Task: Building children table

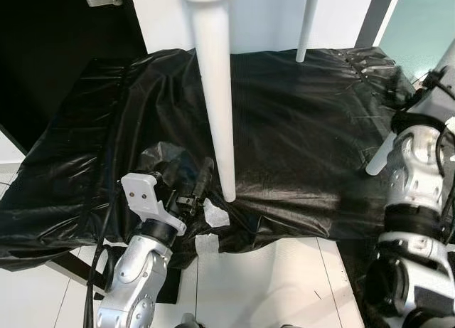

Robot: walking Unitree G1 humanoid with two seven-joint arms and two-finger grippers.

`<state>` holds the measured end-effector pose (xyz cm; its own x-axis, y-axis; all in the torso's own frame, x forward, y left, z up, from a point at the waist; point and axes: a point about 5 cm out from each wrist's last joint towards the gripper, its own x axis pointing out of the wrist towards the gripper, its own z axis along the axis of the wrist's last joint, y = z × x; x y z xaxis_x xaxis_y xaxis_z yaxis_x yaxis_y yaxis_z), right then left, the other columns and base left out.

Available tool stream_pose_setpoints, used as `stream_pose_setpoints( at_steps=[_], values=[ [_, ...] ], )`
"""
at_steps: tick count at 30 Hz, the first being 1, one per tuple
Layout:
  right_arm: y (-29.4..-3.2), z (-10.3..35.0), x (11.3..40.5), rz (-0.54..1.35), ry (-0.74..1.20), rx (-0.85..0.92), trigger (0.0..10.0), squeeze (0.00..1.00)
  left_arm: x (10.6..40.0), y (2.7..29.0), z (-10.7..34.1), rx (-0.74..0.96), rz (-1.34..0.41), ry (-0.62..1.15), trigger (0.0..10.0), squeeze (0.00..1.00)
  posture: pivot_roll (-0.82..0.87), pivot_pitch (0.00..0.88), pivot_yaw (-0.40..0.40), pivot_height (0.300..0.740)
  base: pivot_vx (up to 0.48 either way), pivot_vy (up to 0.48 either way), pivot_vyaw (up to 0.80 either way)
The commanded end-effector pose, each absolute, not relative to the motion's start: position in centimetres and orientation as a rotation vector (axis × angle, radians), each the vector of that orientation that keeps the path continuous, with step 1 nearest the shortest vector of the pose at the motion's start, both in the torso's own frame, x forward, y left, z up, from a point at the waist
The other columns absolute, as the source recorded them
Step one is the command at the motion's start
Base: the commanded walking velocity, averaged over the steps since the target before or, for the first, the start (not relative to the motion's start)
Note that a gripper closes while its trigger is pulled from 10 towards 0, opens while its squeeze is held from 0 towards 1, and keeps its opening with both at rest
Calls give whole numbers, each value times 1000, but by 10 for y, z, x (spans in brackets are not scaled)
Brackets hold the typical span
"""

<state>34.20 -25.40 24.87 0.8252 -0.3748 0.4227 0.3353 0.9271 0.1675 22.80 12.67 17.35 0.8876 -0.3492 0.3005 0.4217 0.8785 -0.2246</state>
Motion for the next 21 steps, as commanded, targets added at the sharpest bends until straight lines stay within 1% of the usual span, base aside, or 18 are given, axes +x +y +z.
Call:
stream_pose_setpoints(
  at_steps=[1, 3, 4, 8, 10, 12, 14, 17, 19, 20, 21],
  values=[
    [-244, 247, 341, -321, -477, 86, 10000, 0, 226, 127, 173, -269, -419, -248, 10000, 0, 124, 71, -10, 740, 0, 0, 0],
    [-241, 233, 329, -307, -450, 93, 10000, 0, 224, 128, 172, -263, -415, -241, 10000, 0, 124, 73, -9, 740, 0, 0, 0],
    [-243, 224, 323, -321, -425, 71, 10000, 0, 223, 129, 171, -260, -414, -236, 10000, 0, 120, 75, -9, 740, 0, 0, 0],
    [-257, 202, 307, -435, -388, 37, 10000, 0, 223, 130, 169, -253, -417, -225, 10000, 0, 113, 69, -3, 740, 0, 0, 0],
    [-258, 194, 295, -489, -372, 18, 10000, 0, 222, 131, 167, -240, -417, -220, 10000, 0, 114, 63, 0, 740, 0, 0, 0],
    [-255, 189, 287, -495, -368, 13, 10000, 0, 222, 133, 166, -235, -413, -217, 10000, 0, 114, 63, 0, 740, 0, 0, 0],
    [-241, 178, 279, -419, -342, 11, 10000, 0, 221, 133, 165, -230, -416, -210, 10000, 0, 111, 63, 4, 740, 0, 0, 0],
    [-231, 172, 273, -364, -328, 13, 10000, 0, 221, 134, 164, -228, -418, -208, 10000, 0, 111, 63, 4, 740, 0, 0, 0],
    [-216, 164, 266, -261, -307, 6, 10000, 0, 219, 135, 163, -219, -419, -201, 10000, 0, 117, 66, 7, 740, 0, 0, 0],
    [-216, 164, 266, -261, -307, 6, 10000, 0, 219, 135, 163, -219, -419, -201, 10000, 0, 117, 66, 7, 740, 0, 0, 0],
    [-209, 161, 263, -204, -291, 10, 10000, 0, 219, 136, 162, -214, -419, -198, 10000, 0, 119, 68, 7, 740, 0, 0, 0]
  ],
)
